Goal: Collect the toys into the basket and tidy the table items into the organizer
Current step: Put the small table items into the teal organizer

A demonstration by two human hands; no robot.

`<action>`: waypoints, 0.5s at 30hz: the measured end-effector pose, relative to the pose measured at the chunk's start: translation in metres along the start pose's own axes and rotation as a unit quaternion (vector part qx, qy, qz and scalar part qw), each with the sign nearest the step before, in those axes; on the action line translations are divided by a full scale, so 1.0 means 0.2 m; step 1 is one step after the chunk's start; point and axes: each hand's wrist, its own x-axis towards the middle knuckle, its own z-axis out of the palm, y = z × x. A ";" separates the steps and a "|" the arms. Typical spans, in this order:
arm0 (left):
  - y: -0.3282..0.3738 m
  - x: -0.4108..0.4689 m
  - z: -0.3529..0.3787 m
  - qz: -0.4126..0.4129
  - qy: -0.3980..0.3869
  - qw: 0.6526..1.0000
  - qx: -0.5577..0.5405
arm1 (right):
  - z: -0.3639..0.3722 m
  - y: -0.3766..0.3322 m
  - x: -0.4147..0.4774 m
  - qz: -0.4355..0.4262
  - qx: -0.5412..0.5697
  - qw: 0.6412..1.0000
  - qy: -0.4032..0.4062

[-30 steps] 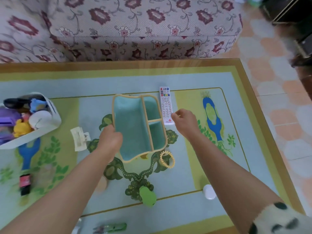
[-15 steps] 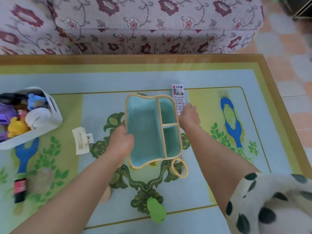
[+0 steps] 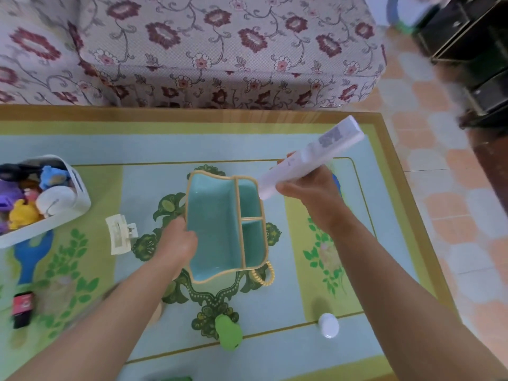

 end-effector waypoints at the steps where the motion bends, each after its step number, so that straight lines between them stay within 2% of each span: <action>1: 0.01 -0.02 0.00 0.004 -0.006 1.000 -0.001 | 0.02 -0.01 -0.02 0.010 -0.029 0.999 -0.016; 4: 0.03 -0.08 0.02 0.015 -0.024 1.000 -0.010 | 0.06 0.00 -0.07 0.039 -0.136 0.989 -0.035; 8: 0.04 -0.14 0.04 0.024 -0.039 0.999 -0.010 | 0.07 0.08 -0.15 0.046 -0.258 0.965 -0.007; 11: 0.03 -0.15 0.07 0.023 -0.038 0.999 -0.005 | 0.09 0.14 -0.20 0.014 -0.257 0.966 0.002; 15: 0.01 -0.15 0.11 0.027 -0.036 0.999 -0.007 | 0.05 0.19 -0.24 0.024 -0.246 0.969 0.015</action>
